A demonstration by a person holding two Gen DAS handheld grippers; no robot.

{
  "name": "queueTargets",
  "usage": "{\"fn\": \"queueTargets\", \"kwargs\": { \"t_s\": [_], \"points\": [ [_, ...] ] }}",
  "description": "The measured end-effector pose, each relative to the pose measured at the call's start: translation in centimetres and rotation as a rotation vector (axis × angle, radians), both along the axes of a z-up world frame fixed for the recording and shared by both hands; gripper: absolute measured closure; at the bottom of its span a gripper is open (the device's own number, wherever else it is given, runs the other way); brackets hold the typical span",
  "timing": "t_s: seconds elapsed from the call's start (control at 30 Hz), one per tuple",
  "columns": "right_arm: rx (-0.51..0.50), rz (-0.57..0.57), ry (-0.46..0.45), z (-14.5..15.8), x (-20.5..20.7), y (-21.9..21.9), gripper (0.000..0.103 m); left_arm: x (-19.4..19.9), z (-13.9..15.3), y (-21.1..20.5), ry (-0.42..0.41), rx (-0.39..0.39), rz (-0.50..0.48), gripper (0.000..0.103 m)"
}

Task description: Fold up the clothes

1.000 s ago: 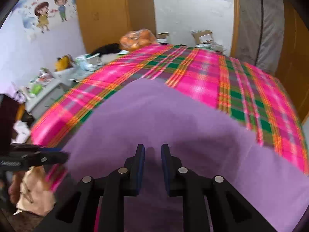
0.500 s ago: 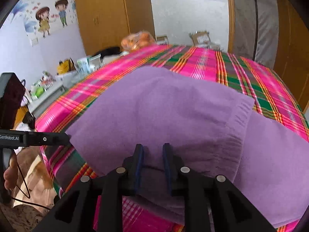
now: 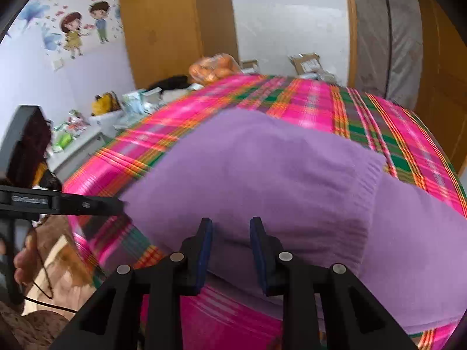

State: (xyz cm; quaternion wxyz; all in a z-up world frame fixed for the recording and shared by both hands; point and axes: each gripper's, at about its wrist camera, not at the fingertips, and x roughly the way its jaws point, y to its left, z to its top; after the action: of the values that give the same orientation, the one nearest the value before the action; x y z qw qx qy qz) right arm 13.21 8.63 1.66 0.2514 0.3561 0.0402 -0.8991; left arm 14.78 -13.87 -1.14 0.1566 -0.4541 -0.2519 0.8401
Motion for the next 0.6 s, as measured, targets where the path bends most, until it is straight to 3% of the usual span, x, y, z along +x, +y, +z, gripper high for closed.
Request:
{"fn": "queueTargets", "kwargs": {
  "t_s": [0.23, 0.3, 0.33, 0.6],
  "points": [
    [-0.006, 0.110, -0.002, -0.3, 0.1, -3.0, 0.071, -1.0, 0.2, -1.9, -0.026, 0.110, 0.046, 0.074],
    [-0.007, 0.137, 0.001, -0.3, 0.1, -3.7, 0.065, -1.8, 0.1, -2.3, -0.043, 0.133, 0.062, 0.067],
    [-0.008, 0.148, 0.002, -0.4, 0.1, -4.0, 0.063, -2.1, 0.0, -2.3, -0.047, 0.136, 0.063, 0.061],
    [-0.008, 0.189, -0.015, -0.9, 0.0, -5.5, 0.050, -5.0, -0.8, -1.7, -0.104, 0.169, 0.018, 0.057]
  ]
}}
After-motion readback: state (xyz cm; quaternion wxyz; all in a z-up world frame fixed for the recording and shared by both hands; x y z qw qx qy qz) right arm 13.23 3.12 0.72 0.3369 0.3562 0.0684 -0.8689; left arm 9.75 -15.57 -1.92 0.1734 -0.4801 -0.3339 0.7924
